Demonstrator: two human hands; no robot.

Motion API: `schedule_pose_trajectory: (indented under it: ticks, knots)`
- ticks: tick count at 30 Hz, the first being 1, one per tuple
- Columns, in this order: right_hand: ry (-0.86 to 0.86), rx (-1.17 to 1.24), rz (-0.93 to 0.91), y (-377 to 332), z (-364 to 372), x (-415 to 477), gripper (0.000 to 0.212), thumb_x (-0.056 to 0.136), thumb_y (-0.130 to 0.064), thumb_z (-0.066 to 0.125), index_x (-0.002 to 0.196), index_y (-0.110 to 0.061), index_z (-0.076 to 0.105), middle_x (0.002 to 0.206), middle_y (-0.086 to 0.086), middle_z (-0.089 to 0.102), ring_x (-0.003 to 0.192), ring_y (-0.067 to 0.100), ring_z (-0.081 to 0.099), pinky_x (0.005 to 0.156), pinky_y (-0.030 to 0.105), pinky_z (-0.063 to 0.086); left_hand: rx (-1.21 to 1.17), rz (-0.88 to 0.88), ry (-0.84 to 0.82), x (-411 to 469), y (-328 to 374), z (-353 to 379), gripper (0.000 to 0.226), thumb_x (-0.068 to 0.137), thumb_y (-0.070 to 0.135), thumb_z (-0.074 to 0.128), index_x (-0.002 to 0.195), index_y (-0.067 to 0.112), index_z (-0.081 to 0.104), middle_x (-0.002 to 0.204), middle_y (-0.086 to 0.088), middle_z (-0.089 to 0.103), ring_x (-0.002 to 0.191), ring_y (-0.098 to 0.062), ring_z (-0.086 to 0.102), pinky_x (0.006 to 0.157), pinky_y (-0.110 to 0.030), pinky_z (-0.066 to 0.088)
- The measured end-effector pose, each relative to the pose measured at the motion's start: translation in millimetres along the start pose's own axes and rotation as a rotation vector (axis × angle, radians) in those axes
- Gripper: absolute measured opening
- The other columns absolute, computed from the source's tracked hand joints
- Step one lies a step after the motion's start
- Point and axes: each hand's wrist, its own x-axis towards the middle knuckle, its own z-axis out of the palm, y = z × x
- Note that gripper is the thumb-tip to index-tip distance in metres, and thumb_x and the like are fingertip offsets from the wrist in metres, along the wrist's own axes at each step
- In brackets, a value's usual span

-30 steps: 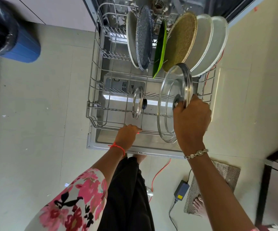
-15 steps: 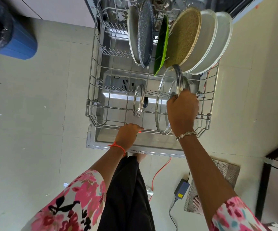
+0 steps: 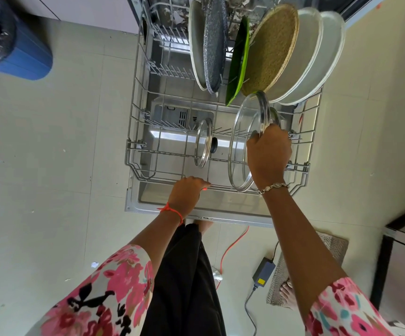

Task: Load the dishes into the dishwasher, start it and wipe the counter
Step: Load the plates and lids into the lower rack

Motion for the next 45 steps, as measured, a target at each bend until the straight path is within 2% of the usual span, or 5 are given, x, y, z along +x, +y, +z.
schedule_pose_trajectory:
  ticks: [14, 24, 32, 39, 45]
  knots:
    - [-0.045, 0.0, -0.046, 18.8, 43.3, -0.7, 0.029, 0.097, -0.025, 0.048, 0.106, 0.001, 0.057, 0.098, 0.014, 0.064, 0.092, 0.023, 0.062, 0.065, 0.018, 0.033, -0.026, 0.014, 0.021, -2.7, 4.0, -2.2, 0.034, 0.095, 0.004, 0.045, 0.125, 0.014, 0.058, 0.119, -0.012, 0.063, 0.109, -0.023, 0.06, 0.099, -0.03, 0.046]
    - [0.001, 0.466, -0.185, 61.9, 24.1, -38.5, 0.026, 0.093, -0.018, 0.056, 0.114, -0.002, 0.061, 0.093, 0.013, 0.071, 0.08, 0.019, 0.068, 0.076, 0.029, 0.056, -0.084, -0.076, 0.11, -11.6, 4.9, -3.5, 0.028, 0.09, 0.02, 0.057, 0.117, 0.011, 0.063, 0.112, -0.01, 0.051, 0.104, -0.021, 0.051, 0.089, -0.034, 0.051]
    - [-0.272, 1.016, 0.568, 139.4, 46.7, -76.2, 0.013, 0.086, 0.003, 0.057, 0.082, -0.008, 0.062, 0.05, 0.004, 0.056, 0.035, 0.013, 0.049, 0.036, 0.018, 0.037, -0.884, -0.437, 0.161, -28.5, -10.8, 20.2, 0.024, 0.089, -0.004, 0.052, 0.113, -0.001, 0.054, 0.061, -0.002, 0.044, 0.039, 0.0, 0.039, 0.046, -0.013, 0.038]
    - [-0.443, 1.071, 0.554, 143.0, 111.4, -70.7, 0.021, 0.085, -0.004, 0.064, 0.104, -0.013, 0.066, 0.063, 0.008, 0.058, 0.04, 0.012, 0.049, 0.041, 0.019, 0.04, -1.07, -0.502, 0.212, -11.3, -6.5, 40.0, 0.021, 0.095, 0.005, 0.045, 0.112, -0.003, 0.056, 0.061, -0.006, 0.043, 0.033, 0.001, 0.038, 0.034, -0.009, 0.028]
    - [-0.404, 1.086, 0.43, 133.9, 141.1, -66.9, 0.018, 0.091, -0.002, 0.054, 0.078, -0.01, 0.063, 0.05, 0.003, 0.049, 0.041, 0.015, 0.042, 0.036, 0.018, 0.035, -1.044, -0.462, 0.308, -8.2, -10.3, 52.5, 0.018, 0.096, 0.005, 0.044, 0.106, -0.001, 0.057, 0.058, -0.006, 0.044, 0.033, 0.0, 0.038, 0.034, -0.009, 0.029]
